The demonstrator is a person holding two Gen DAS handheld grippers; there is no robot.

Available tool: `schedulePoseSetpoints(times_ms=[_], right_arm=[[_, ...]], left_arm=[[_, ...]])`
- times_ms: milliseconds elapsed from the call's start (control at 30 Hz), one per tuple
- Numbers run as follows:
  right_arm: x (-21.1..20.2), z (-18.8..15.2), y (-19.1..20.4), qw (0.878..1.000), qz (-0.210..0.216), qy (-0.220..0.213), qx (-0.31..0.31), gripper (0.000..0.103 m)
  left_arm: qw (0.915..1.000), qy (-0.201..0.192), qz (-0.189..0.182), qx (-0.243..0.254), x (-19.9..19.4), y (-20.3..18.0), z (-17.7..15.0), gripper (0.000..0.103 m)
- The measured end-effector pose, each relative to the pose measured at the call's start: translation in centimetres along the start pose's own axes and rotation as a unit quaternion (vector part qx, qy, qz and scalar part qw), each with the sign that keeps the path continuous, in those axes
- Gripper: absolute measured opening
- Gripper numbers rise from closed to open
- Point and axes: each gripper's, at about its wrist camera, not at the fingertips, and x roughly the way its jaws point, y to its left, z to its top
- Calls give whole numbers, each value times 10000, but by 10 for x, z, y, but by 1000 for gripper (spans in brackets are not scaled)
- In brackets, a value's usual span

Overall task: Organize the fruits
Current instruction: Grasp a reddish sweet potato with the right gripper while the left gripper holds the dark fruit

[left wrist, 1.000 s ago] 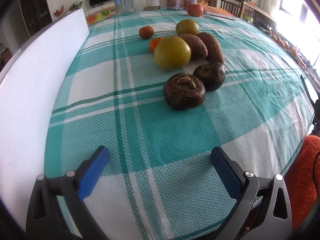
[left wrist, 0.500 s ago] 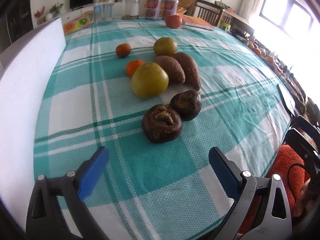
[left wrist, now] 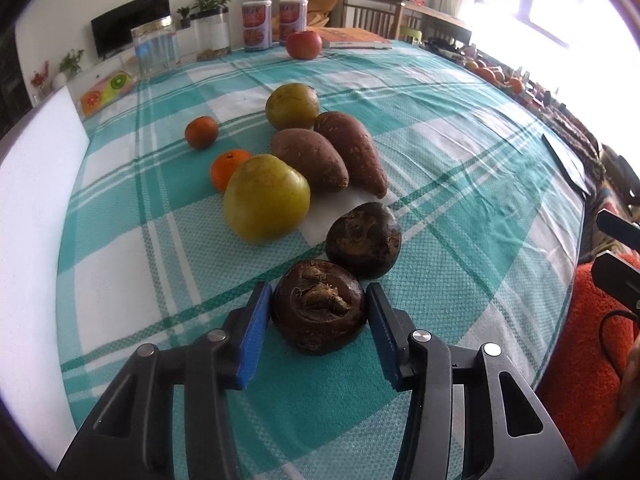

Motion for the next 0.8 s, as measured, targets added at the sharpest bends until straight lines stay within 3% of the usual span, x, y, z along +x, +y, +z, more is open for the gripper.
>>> schedulePoseSetpoints(times_ms=[100, 200, 300, 433, 567, 667, 700, 800], right_arm=[[15, 16, -5, 9981, 570, 208, 122, 103], [55, 55, -5, 9903, 1177, 631, 376, 100], [107, 93, 9, 9787, 1566, 1234, 493, 70], [165, 121, 32, 9675, 1708, 1719, 728, 57], [197, 123, 48, 9607, 1632, 2101, 792, 57], [210, 123, 36, 9491, 1787, 2272, 1250, 53], [213, 122, 30, 9453, 1822, 2346, 1349, 41], [206, 115, 8, 9346, 2035, 2362, 1711, 41]], left_arm=[[9997, -44, 79, -239, -10, 7, -8, 50], [9989, -87, 171, -421, -18, 12, -15, 50], [9983, -103, 234, -521, -24, 14, -19, 50], [9977, -118, 286, -611, -29, 18, -24, 50], [9966, -133, 309, -758, -31, 27, -27, 50], [9956, -155, 308, -870, -30, 32, -28, 50], [9954, -165, 286, -894, -30, 32, -27, 50], [9954, -268, 213, -898, -38, 31, -27, 50]])
